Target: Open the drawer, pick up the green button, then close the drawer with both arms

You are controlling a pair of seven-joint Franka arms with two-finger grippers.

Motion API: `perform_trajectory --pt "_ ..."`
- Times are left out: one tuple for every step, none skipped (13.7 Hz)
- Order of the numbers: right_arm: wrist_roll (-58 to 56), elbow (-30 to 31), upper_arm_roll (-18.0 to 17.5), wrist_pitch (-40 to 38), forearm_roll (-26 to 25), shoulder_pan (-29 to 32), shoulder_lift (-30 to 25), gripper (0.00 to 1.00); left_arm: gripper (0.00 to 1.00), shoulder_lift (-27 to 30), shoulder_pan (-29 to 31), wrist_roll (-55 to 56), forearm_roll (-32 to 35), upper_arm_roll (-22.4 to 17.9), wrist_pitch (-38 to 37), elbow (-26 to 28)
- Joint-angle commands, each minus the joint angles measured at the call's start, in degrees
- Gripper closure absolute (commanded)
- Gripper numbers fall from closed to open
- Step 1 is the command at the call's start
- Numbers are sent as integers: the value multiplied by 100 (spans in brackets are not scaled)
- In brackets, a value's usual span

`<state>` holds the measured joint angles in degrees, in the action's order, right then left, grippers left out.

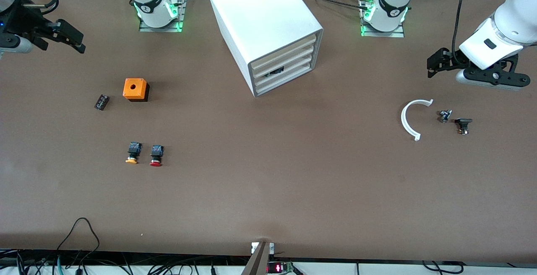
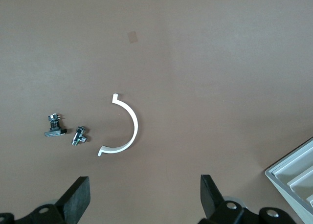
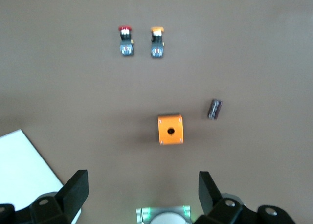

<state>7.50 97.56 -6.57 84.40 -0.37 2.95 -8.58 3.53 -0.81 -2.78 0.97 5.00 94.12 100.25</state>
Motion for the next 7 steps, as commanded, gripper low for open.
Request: perform_trajectory --pt "-64 -53 -72 -232 -104 12 128 0 1 25 -15 -136 -35 -7 -209 -102" --pt "-169 -53 -72 -170 -104 12 242 0 1 16 -15 -144 -35 -7 -253 -102" --pt "-440 -36 -72 -178 -78 12 269 0 1 16 -15 -118 -70 -16 -271 -111" --pt "-739 -35 -72 -161 -43 21 365 0 1 7 -7 -127 -140 -16 -410 -137" --pt "-829 -35 -64 -178 -33 21 453 0 1 -10 11 -135 -376 -16 -716 -163" --pt "-812 -27 -72 -143 -68 4 480 0 1 -63 37 -144 -709 -42 -954 -216" --pt "-803 -27 -72 -99 -86 3 654 0 1 -72 -6 -153 -790 -25 -1192 -208"
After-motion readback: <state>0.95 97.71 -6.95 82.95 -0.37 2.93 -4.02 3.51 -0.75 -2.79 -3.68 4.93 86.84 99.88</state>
